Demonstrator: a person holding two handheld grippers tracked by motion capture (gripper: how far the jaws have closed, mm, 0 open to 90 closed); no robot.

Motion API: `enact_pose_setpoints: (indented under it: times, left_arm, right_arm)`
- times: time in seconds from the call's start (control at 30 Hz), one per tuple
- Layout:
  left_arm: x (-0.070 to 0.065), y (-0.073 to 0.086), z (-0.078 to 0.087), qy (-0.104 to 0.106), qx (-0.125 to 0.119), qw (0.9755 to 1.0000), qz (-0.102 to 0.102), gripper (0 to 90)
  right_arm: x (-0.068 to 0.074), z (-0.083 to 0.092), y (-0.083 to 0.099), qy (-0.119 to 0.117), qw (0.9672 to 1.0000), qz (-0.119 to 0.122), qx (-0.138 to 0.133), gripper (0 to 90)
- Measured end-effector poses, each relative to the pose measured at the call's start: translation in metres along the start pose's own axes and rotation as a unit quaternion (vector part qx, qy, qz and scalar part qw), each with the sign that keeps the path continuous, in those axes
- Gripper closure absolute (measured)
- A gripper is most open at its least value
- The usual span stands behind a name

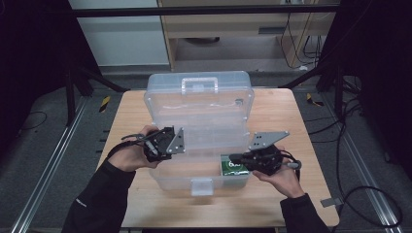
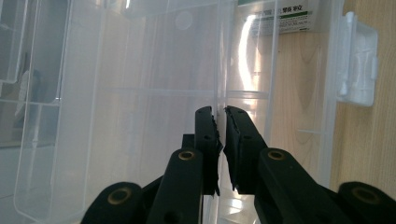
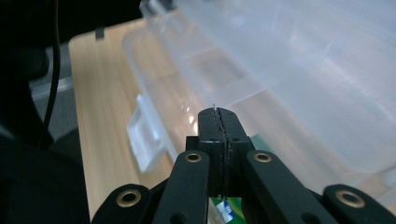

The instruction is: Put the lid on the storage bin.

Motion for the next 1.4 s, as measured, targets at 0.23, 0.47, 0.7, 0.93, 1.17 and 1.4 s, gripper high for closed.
enact_pose_setpoints:
  times: [0.23,0.47,0.7,0.93,1.17,1.4]
  left_arm:
    - [0.001,0.0,0.0,-0.001,0.001,1.0,-0.002,82.8]
    - [0.001,0.0,-0.001,-0.001,0.003,1.0,0.0,82.5]
    - [0.0,0.0,-0.001,0.003,0.003,1.0,0.004,82.5]
    - [-0.001,0.0,-0.003,0.007,0.002,1.0,0.005,82.0]
    - [-0.003,0.001,-0.003,0.011,-0.003,0.9999,0.006,81.9]
    - [-0.005,0.002,-0.004,0.017,-0.011,0.9998,0.007,81.8]
  right_arm:
    - [-0.023,0.021,-0.028,0.039,0.9946,-0.042,-0.087,89.9]
    - [-0.054,0.026,-0.042,0.08,0.9878,-0.072,-0.112,89.4]
    - [-0.081,0.026,-0.039,0.117,0.9844,-0.091,-0.096,88.4]
    - [-0.093,0.029,-0.038,0.126,0.9819,-0.103,-0.097,89.1]
    - [-0.095,0.031,-0.036,0.127,0.9811,-0.105,-0.101,89.0]
    - [-0.095,0.029,-0.036,0.126,0.9816,-0.105,-0.097,88.7]
Point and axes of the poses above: each handheld gripper's, and its own axes: z roughly backward along the jaws, y roughly out of its underside, x roughly to its left, the point moved 6 cm from there along -z, roughly forward along the jaws, and after that the axes turned 5 degrees about -z, right-handed, at the moved point
